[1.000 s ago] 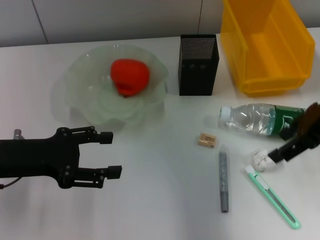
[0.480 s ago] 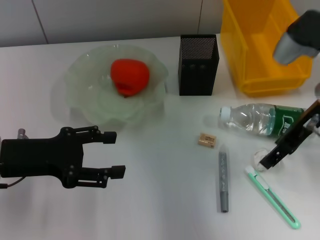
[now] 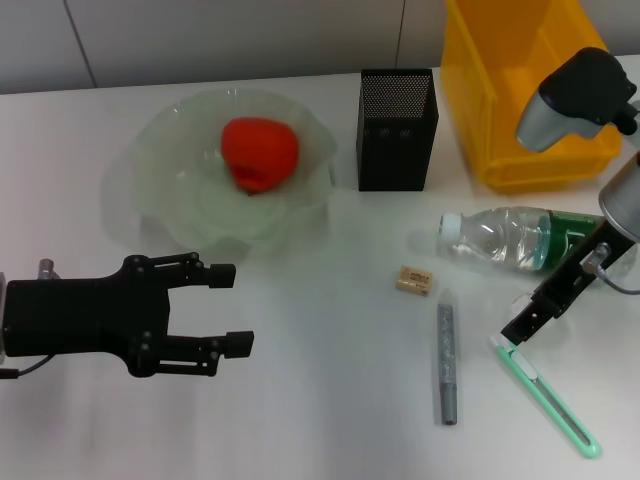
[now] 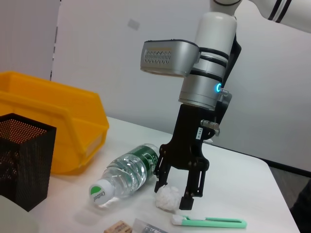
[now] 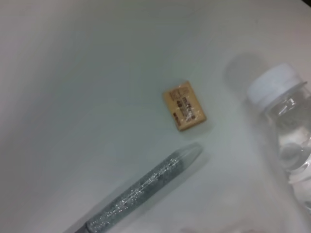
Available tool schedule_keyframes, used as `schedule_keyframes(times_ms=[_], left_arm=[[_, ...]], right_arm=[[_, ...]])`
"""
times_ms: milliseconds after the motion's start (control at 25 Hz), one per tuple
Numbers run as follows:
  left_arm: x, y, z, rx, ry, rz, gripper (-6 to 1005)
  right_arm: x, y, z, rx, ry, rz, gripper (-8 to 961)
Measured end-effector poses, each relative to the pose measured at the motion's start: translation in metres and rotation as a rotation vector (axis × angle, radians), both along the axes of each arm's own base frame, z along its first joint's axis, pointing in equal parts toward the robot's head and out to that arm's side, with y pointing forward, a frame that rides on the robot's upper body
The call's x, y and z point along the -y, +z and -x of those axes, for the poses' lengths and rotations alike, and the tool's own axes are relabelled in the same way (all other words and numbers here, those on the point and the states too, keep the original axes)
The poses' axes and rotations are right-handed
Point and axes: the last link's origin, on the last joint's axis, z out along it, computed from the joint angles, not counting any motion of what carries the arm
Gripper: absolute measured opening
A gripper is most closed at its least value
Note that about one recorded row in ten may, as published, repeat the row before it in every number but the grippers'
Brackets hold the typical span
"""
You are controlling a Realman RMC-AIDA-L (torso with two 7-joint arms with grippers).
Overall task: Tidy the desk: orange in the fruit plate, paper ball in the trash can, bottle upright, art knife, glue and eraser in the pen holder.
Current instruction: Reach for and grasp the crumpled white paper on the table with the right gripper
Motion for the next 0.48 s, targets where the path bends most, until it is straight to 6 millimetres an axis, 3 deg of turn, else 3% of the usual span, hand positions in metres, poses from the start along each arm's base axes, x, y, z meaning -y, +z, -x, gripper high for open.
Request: schedule_keyframes(times_ms=[480], left_arm=[[-0.0009,-0.0001,0.001,0.0,0.008,-0.01,842]], right_arm=[[-0.0014,-0.0008,-0.0036,0.017,-0.026,-0.035,754]])
